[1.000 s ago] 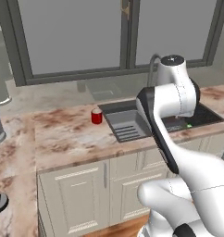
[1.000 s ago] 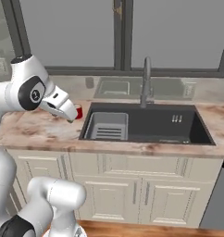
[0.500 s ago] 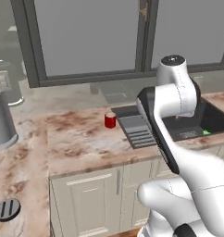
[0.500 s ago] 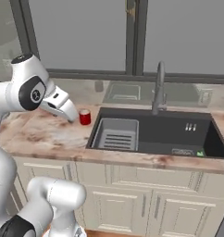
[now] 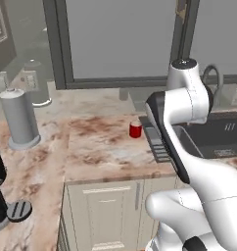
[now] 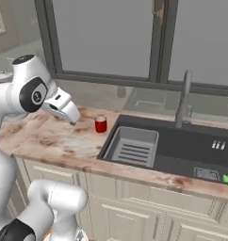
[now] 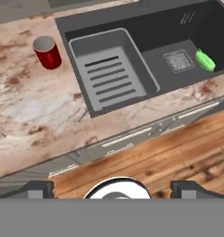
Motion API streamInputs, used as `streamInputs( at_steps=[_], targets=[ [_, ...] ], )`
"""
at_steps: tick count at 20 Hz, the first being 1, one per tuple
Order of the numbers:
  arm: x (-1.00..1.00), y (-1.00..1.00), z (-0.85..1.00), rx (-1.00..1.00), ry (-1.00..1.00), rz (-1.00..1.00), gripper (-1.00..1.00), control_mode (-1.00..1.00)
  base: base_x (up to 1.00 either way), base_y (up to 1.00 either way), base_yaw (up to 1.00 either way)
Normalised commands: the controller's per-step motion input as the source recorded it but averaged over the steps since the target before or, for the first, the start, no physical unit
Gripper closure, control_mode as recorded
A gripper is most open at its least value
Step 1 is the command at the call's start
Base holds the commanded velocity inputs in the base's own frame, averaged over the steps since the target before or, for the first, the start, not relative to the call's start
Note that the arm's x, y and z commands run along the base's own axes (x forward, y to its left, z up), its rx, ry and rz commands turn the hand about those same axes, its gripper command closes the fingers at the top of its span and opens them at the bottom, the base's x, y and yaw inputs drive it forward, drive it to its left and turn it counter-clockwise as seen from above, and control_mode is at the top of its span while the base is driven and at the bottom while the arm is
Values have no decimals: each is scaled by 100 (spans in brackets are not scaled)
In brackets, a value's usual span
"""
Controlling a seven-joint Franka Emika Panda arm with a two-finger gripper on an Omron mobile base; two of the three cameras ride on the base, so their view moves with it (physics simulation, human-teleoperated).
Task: Clear the mugs and bowl far away from the sink.
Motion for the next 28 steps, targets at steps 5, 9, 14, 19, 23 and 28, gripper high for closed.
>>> streamInputs(
  at_steps=[5,9,14,19,23,28],
  targets=[
    [0,0,0,0,0,0,-100,100,65,-37,32],
    [0,0,0,0,0,0,-100,100,99,-20,25],
    [0,0,0,0,0,0,-100,100,99,-12,12],
    [0,0,0,0,0,0,-100,100,92,34,-21],
    [0,0,0,0,0,0,-100,100,71,24,-34],
    [0,0,0,0,0,0,-100,100,53,8,-39]
  ],
)
